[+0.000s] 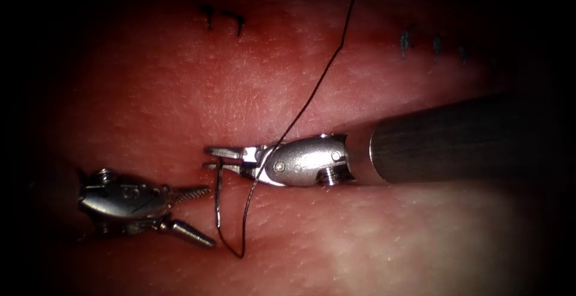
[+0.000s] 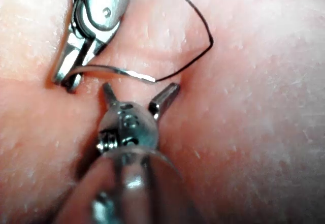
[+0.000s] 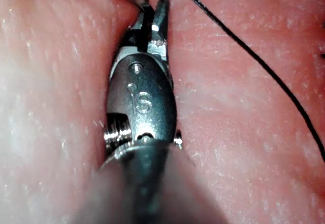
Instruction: Wound Closure
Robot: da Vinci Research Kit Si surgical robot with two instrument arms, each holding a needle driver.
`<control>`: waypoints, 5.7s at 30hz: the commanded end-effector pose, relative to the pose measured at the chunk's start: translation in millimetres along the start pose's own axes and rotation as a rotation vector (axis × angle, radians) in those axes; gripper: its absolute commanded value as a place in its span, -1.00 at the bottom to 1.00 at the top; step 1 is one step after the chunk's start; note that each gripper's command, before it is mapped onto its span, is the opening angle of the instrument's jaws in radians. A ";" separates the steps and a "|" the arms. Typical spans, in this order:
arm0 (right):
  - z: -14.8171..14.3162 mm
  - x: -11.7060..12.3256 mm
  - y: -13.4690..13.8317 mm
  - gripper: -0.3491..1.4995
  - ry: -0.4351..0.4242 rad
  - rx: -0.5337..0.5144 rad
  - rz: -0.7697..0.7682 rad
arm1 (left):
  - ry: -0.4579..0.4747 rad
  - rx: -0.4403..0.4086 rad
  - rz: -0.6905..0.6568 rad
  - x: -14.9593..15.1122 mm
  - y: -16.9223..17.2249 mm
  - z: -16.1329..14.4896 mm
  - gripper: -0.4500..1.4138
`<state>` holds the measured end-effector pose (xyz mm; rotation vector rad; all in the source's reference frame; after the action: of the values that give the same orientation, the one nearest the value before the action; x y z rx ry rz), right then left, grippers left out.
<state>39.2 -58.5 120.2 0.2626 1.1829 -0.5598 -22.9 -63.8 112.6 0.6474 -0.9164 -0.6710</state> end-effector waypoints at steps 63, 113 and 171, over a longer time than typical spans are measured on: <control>-1.6 -6.2 -1.4 -0.84 -0.069 0.060 0.546 | -0.007 -0.013 -0.008 0.4 -0.5 0.7 0.20; -6.8 4.4 13.0 0.73 0.107 -0.505 0.145 | -0.010 -0.010 0.025 0.2 -1.0 0.9 0.24; -8.2 6.3 15.4 -1.00 0.134 -0.348 -0.182 | -0.007 0.000 0.030 0.8 -1.0 1.1 0.24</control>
<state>41.9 -43.1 109.3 -0.1037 1.4193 -0.4924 -23.4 -64.1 112.3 0.6265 -0.9316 -0.6462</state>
